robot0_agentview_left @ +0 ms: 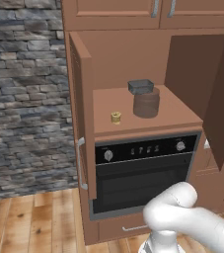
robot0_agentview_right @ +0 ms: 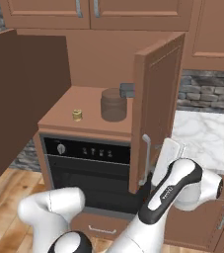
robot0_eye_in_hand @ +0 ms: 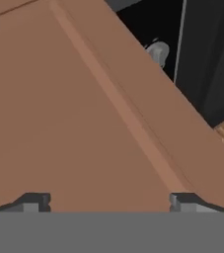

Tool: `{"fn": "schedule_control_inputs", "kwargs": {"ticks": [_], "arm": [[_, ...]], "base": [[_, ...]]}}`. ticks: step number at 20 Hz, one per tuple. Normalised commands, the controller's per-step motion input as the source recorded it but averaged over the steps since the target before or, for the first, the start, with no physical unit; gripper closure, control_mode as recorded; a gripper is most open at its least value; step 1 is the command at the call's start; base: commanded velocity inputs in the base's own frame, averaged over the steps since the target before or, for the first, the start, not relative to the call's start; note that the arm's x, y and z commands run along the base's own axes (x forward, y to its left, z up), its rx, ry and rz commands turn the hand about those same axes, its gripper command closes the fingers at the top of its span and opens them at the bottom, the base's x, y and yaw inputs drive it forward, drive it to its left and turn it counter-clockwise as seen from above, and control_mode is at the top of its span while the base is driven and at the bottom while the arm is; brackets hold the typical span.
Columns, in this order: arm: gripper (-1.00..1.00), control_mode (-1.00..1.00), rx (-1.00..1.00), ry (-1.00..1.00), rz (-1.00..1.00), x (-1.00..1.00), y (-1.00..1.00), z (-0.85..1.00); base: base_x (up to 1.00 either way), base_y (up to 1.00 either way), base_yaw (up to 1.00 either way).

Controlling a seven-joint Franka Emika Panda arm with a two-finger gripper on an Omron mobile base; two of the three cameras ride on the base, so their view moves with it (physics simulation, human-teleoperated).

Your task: Pick the candle and jar from the dining table and place them in the open cabinet. Close the cabinet after placing the objects.

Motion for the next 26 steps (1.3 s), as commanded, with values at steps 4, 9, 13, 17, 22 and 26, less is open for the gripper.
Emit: {"fn": "schedule_control_inputs", "kwargs": {"ticks": [4, 9, 13, 17, 22, 26], "arm": [[-1.00, -1.00, -0.14, 0.00, -0.04, 0.00, 1.00, 0.01], [-1.00, -1.00, -0.13, 0.00, -0.16, 0.03, 1.00, 0.05], [-1.00, -1.00, -0.15, 0.00, -0.27, 0.26, 1.00, 0.06], [-1.00, -1.00, -0.14, 0.00, -0.30, 0.57, 1.00, 0.07], [-1.00, -1.00, -0.09, 0.00, -0.23, 0.91, 0.72, 0.00], [-1.00, -1.00, -0.06, 0.00, -0.19, 1.00, 0.26, 0.00]], "base": [[0.00, 0.00, 0.00], [0.00, 0.00, 0.00], [0.00, 0.00, 0.00], [0.00, 0.00, 0.00], [0.00, 0.00, 0.00], [0.00, 0.00, 0.00]]}}
